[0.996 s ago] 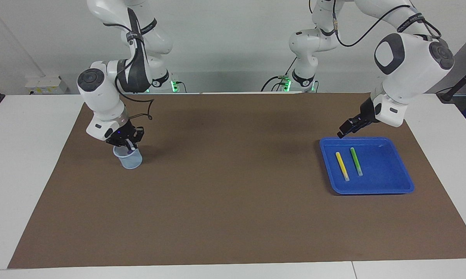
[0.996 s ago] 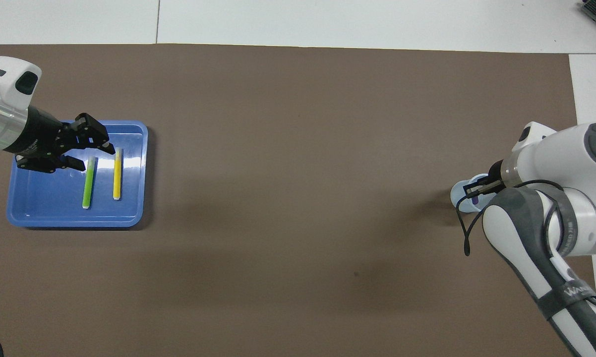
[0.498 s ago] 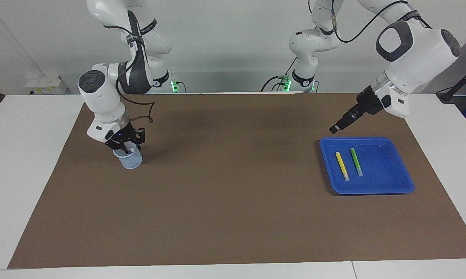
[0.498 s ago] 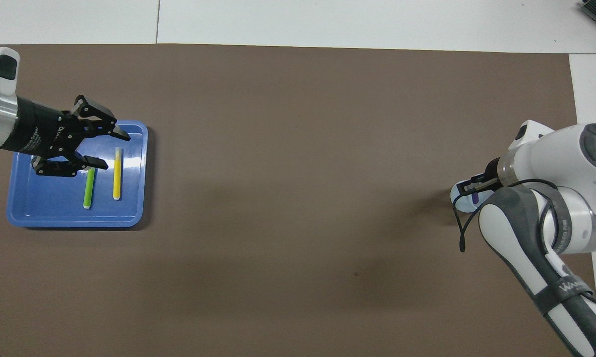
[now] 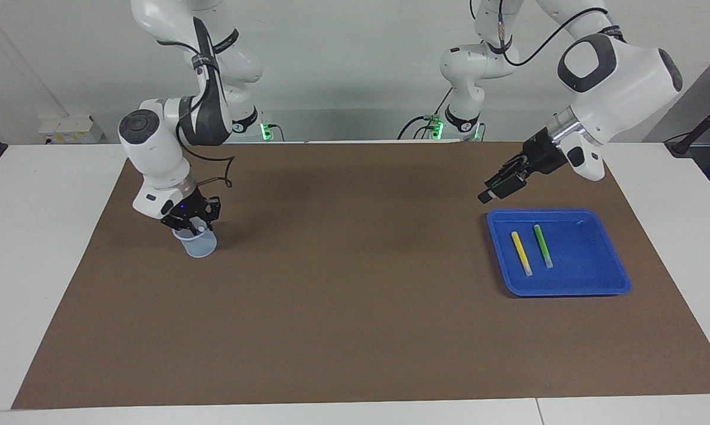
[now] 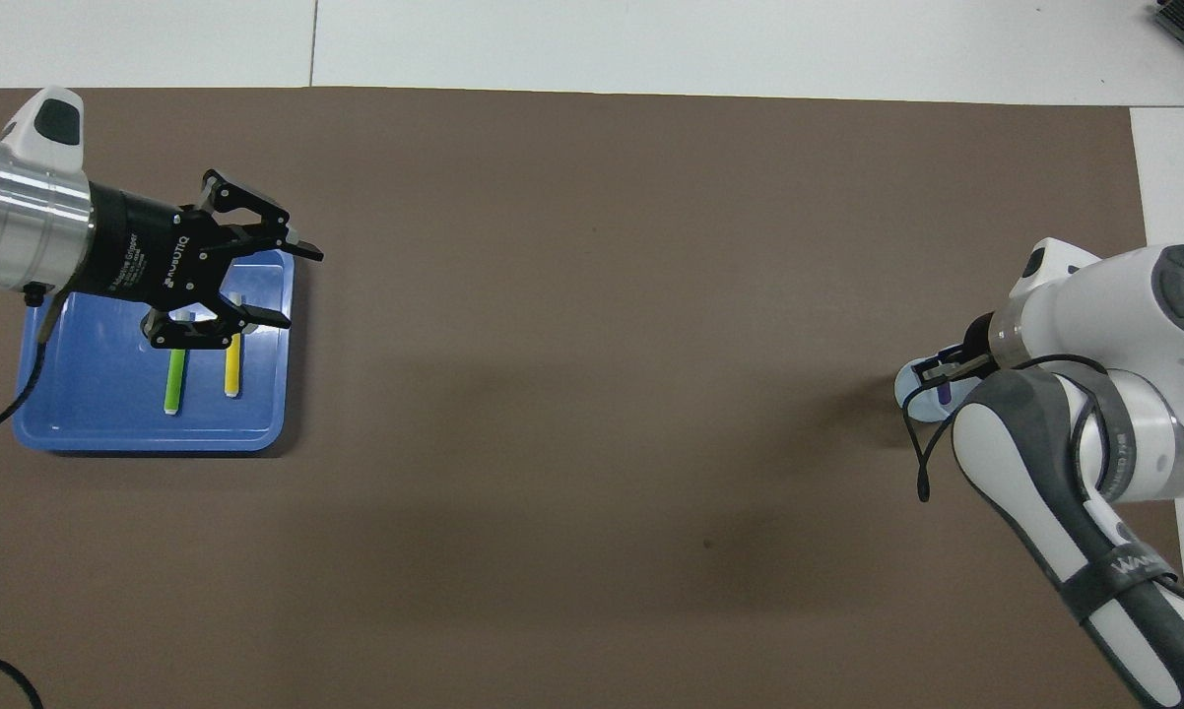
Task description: Right arm passes pens to left for tray arrangement
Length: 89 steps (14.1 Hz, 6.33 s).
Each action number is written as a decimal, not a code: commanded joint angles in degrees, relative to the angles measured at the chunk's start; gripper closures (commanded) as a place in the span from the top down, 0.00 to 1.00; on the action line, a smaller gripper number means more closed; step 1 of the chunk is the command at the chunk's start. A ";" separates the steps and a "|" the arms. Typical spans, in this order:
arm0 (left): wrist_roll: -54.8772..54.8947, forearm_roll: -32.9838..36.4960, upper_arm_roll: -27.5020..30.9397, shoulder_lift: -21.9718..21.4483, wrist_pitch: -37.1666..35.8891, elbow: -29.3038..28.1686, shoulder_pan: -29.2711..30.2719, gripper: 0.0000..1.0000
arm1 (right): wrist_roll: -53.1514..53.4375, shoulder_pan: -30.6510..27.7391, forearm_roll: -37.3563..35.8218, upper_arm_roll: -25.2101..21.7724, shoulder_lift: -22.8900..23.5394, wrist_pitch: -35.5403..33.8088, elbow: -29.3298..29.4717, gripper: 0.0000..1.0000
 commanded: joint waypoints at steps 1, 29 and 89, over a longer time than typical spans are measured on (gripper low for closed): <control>-3.29 -2.60 0.44 -3.48 4.76 -6.00 -2.03 0.73 | -1.53 -1.24 -0.42 0.58 0.28 -0.81 0.49 0.39; -10.68 -9.90 0.44 -5.69 6.79 -9.35 -2.64 0.85 | -3.59 -0.97 1.50 9.80 -2.01 -26.75 25.19 0.00; -19.77 -11.31 1.23 -13.77 15.00 -19.64 -10.58 0.00 | 64.50 21.10 21.20 11.65 -0.68 9.87 19.03 1.00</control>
